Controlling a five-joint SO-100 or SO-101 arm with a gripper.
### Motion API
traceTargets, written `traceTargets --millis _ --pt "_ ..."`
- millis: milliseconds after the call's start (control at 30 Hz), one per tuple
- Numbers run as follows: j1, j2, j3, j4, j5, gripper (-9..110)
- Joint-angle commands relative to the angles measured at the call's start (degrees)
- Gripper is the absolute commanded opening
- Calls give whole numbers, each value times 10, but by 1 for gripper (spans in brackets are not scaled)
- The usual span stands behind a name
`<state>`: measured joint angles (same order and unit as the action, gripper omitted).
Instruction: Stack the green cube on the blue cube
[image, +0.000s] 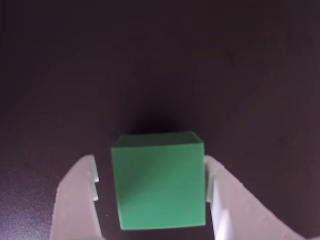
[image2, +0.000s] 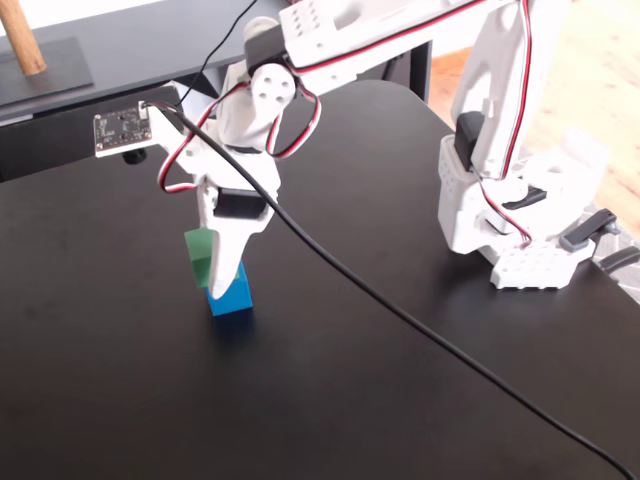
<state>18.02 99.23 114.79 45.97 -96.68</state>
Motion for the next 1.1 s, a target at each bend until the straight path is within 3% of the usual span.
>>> traceTargets --millis 0,633,1067 --pt "4 11 -7 -11 -3 25" --pt "30 46 -36 -10 -25 25" --pt "47 95 -64 22 11 34"
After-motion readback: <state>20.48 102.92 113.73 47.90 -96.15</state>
